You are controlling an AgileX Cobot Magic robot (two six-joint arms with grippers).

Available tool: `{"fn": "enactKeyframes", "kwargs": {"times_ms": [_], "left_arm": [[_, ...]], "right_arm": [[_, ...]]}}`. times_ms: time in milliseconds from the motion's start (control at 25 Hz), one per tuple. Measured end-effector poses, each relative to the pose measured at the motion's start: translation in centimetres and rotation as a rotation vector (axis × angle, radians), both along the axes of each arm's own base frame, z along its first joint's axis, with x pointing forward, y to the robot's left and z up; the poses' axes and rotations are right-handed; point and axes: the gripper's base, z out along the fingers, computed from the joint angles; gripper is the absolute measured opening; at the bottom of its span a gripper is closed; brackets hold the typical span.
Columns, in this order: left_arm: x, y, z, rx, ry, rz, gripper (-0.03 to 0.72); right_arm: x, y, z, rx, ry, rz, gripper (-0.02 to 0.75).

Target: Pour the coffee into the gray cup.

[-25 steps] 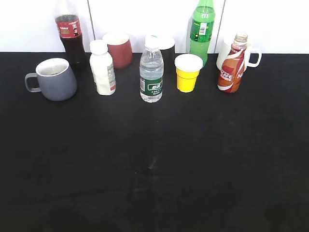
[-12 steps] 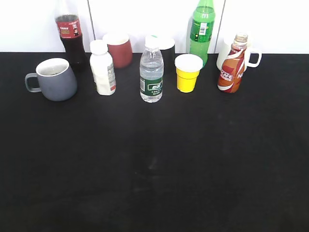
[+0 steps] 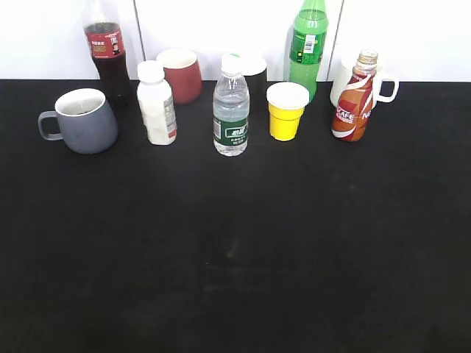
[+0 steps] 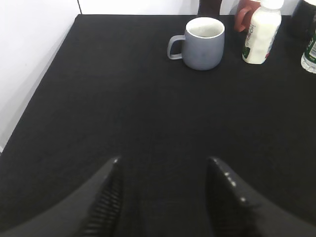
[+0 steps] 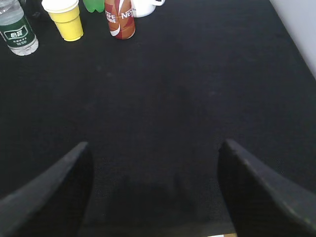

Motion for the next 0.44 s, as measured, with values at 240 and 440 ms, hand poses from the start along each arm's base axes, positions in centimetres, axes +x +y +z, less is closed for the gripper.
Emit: {"fn": "enactKeyframes", "kwargs": {"times_ms": [240,440], "left_arm": [[-0.01,0.0,0.0,0.0,-0.001,0.0,0.342],[-0.01,0.0,0.0,0.0,-0.001,0.0,0.271]], "right_arm": [[0.0,0.0,0.0,0.0,0.0,0.0,0.588],[0.0,0.0,0.0,0.0,0.0,0.0,0.588]]}}
